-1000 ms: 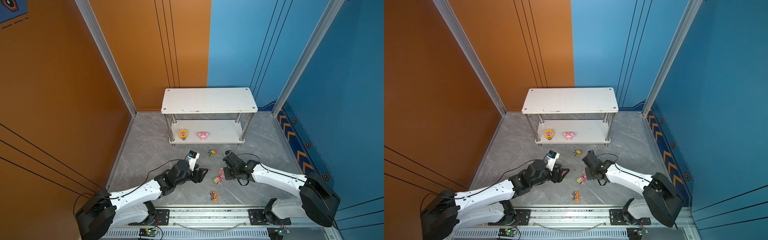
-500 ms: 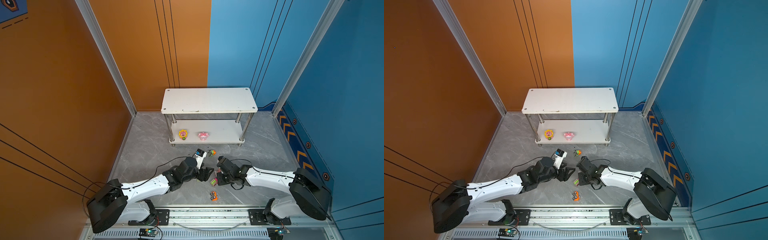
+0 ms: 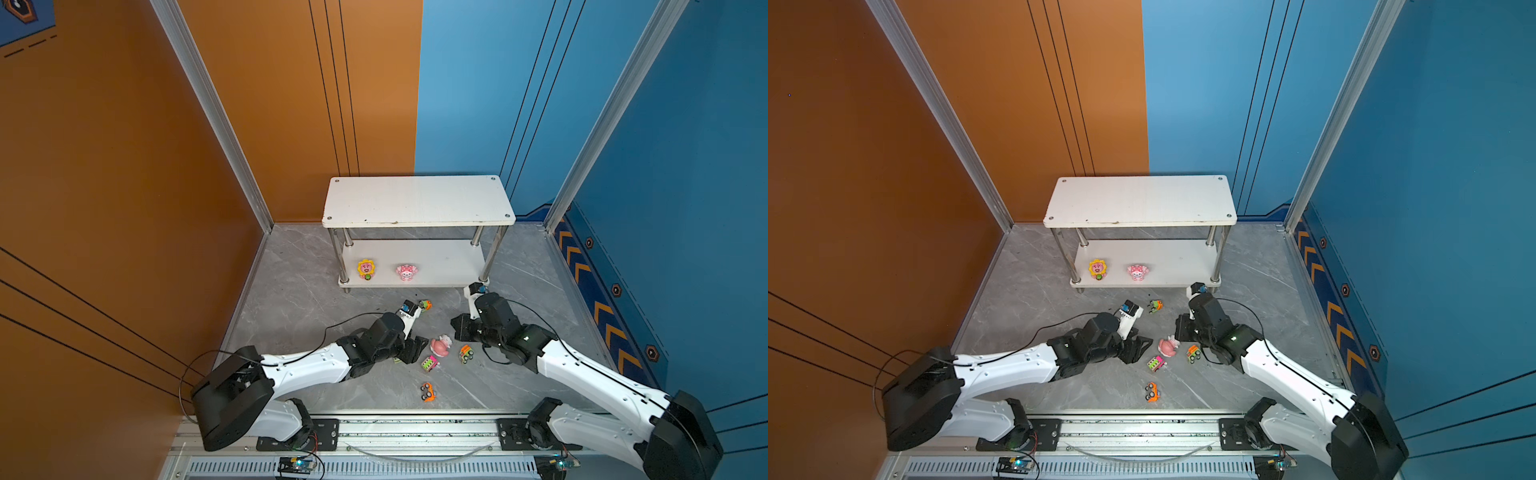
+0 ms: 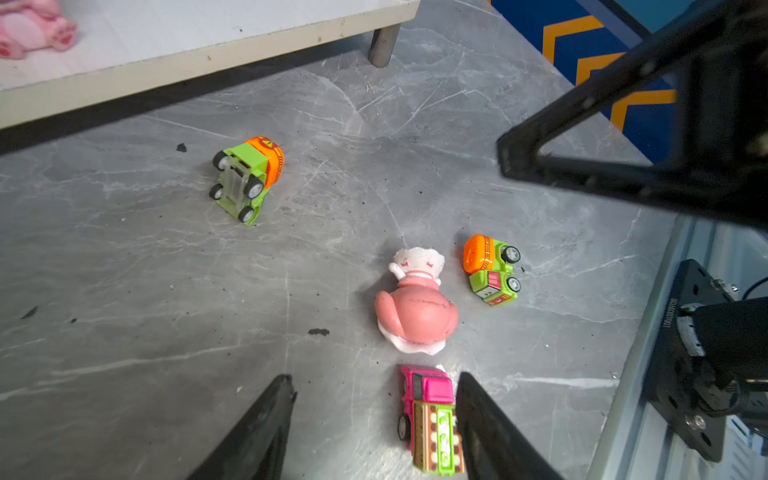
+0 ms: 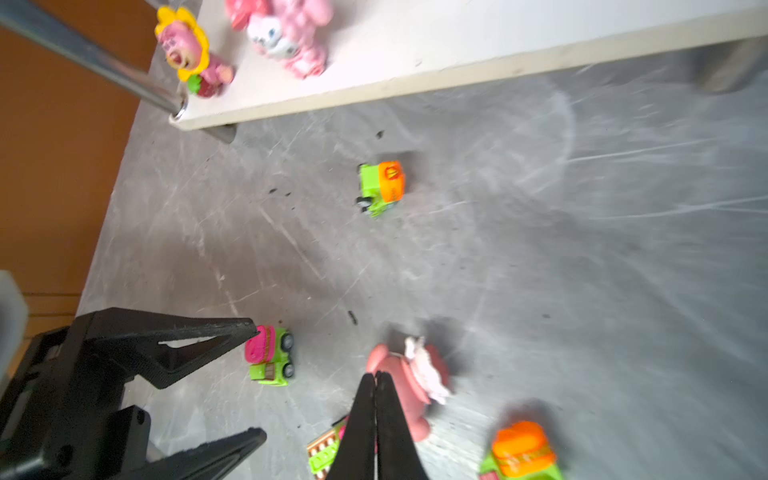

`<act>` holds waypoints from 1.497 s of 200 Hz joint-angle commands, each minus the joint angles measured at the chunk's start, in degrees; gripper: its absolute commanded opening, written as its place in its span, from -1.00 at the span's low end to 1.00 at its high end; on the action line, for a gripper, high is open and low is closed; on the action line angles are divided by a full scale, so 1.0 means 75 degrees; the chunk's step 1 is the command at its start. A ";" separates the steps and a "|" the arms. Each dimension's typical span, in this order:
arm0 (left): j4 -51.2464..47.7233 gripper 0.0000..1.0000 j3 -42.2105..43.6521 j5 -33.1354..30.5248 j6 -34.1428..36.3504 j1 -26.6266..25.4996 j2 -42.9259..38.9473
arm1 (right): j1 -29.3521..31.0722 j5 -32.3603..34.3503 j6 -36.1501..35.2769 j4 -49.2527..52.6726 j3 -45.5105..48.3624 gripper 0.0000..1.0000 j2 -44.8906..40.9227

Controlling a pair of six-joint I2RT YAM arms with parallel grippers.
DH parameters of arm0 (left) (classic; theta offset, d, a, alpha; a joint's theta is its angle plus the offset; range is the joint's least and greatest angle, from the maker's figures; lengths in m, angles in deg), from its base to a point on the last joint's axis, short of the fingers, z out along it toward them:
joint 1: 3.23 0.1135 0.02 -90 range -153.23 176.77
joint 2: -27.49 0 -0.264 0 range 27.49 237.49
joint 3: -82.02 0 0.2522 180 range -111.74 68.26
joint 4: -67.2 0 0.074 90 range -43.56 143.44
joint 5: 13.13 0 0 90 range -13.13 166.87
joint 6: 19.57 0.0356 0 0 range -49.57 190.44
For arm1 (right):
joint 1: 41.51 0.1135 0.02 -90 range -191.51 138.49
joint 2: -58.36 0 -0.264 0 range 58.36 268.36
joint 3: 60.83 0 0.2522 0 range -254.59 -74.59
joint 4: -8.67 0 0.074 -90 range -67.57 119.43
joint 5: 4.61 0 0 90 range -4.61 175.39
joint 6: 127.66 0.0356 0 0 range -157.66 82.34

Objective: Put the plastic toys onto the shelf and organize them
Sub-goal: 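Lower both grippers around the pink Hello Kitty figure on the table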

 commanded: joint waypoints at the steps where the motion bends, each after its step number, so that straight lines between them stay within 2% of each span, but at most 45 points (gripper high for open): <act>1: -0.0115 0.27 -0.0463 0.0130 0.0244 -0.0132 0.0505 | 0.0018 0.0371 -0.0336 0.1494 0.0327 -0.85 -0.0121; 19: -0.0065 0.05 -0.0770 0.0277 0.0274 -0.0165 0.0949 | 0.0188 0.0060 -0.0222 0.1291 0.0638 -0.85 0.0037; 38: -0.0060 0.01 -0.1042 0.0428 0.0236 -0.0161 0.1317 | 0.0721 0.0198 -0.0225 0.0892 0.0780 -0.81 0.0406; 49: -0.0054 0.05 -0.1125 0.0544 0.0198 -0.0159 0.1454 | 0.0996 0.0400 -0.0247 0.0739 0.0718 -0.74 0.0704; 65: -0.0054 0.11 -0.1196 0.0636 0.0119 -0.0153 0.1567 | 0.1062 0.0378 -0.0299 0.0408 0.0573 -0.75 0.1200; 114: -0.0054 0.18 -0.0934 0.0488 -0.0064 -0.0152 0.1444 | 0.0688 -0.0211 -0.0493 -0.0518 0.0263 -0.99 0.2135; 166: -0.0006 0.36 -0.1009 0.0581 -0.0069 -0.0148 0.1653 | 0.0551 0.0094 -0.0956 0.0221 0.0072 -0.97 0.1951; 198: 0.0023 0.46 -0.1273 0.0775 -0.0019 -0.0160 0.2101 | 0.0509 0.0221 -0.0897 0.0432 0.0263 -0.96 0.1509; 207: 0.0026 0.49 -0.1350 0.0824 -0.0041 -0.0166 0.2239 | 0.0175 0.0187 -0.0837 0.0401 0.0331 -0.96 0.1367; 214: 0.0014 0.66 -0.1395 0.0870 -0.0064 -0.0196 0.2329 | 0.0077 0.0138 -0.0806 0.0376 0.0380 -0.96 0.1259; 218: 0.0017 0.69 -0.1425 0.0877 -0.0078 -0.0206 0.2391 | 0.0030 0.0110 -0.0791 0.0382 0.0397 -0.96 0.1202; 281: 0.0017 0.70 -0.1920 0.0852 -0.0115 -0.0565 0.3002 | -0.0216 0.0115 -0.0799 0.0433 0.0502 -0.93 0.0893; 299: 0.0011 0.63 -0.2061 0.0894 -0.0101 -0.0589 0.3256 | -0.0219 0.0129 -0.0770 0.0430 0.0543 -0.92 0.0830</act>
